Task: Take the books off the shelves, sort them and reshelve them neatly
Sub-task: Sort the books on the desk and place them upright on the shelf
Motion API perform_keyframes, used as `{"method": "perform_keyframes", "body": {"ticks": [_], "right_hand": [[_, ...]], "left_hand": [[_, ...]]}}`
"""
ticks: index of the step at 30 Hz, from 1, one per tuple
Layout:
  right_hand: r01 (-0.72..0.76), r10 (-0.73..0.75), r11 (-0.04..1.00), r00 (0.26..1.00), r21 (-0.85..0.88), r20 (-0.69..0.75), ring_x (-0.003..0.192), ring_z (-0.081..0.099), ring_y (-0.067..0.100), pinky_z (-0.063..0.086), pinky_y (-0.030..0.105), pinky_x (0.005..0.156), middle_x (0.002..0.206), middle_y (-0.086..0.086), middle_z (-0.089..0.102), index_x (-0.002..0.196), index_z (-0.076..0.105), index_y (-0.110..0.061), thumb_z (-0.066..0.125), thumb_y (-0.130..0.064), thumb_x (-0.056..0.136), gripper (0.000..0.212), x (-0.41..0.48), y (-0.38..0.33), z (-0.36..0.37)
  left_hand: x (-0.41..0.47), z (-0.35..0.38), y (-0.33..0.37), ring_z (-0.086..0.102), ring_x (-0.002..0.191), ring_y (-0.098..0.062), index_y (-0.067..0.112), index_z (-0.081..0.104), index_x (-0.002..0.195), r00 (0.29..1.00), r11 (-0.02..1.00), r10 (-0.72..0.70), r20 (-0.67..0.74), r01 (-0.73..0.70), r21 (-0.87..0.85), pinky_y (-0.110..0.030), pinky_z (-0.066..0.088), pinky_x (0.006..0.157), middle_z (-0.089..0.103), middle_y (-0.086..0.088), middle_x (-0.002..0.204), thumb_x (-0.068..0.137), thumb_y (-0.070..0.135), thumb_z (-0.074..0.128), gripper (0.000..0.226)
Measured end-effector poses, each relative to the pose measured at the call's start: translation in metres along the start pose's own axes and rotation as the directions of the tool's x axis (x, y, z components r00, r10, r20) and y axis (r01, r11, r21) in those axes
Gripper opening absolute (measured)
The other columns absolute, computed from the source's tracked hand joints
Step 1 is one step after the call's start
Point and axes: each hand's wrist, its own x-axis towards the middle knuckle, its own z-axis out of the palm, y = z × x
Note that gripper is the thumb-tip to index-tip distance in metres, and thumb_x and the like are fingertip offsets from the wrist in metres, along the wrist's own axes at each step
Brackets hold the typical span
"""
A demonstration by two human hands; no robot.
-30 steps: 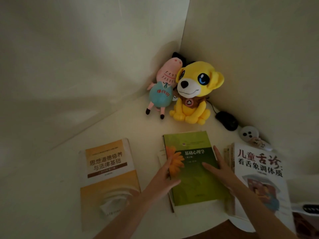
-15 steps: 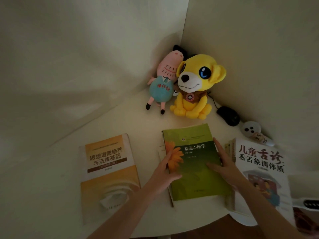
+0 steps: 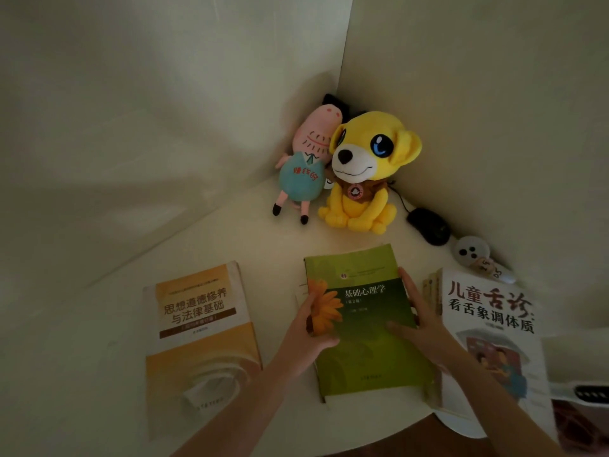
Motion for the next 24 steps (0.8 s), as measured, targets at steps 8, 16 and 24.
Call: {"method": "perform_keyframes", "body": {"ticks": [8,16,24], "right_hand": [[0.012,-0.012,1.0,1.0,0.015,0.017,0.115,0.048,-0.014,0.052,0.017,0.081,0.145,-0.021,0.029,0.147,0.008,-0.04,0.064,0.0,0.084,0.093,-0.006,0.001,0.001],[-0.032,0.028,0.995,0.999,0.09,0.038,0.115,0.054,-0.002,0.054,0.028,0.087,0.142,-0.024,0.033,0.145,0.015,-0.047,0.07,-0.017,0.078,0.091,-0.012,0.009,-0.001],[-0.121,0.122,0.981,0.993,0.154,0.004,0.097,0.064,0.001,0.058,0.034,0.076,0.122,-0.014,0.045,0.142,0.008,-0.05,0.082,-0.028,0.064,0.11,-0.014,0.017,0.001]], "left_hand": [[0.003,0.0,0.002,0.058,0.109,-0.019,0.007,0.04,0.134,0.983,0.982,-0.176,-0.058,0.179,0.052,-0.024,0.044,0.088,0.06,-0.002,0.119,0.077,0.0,0.071,0.065],[0.005,-0.001,0.006,0.061,0.104,-0.021,0.01,0.059,0.117,0.974,0.966,-0.225,-0.022,0.225,0.125,-0.04,0.045,0.101,0.066,-0.004,0.11,0.074,-0.003,0.071,0.047],[-0.003,0.012,0.004,0.045,0.102,-0.011,0.013,0.029,0.143,0.966,0.953,-0.248,-0.074,0.257,0.16,-0.016,0.04,0.069,0.048,0.005,0.11,0.076,-0.01,0.065,0.08]]}}
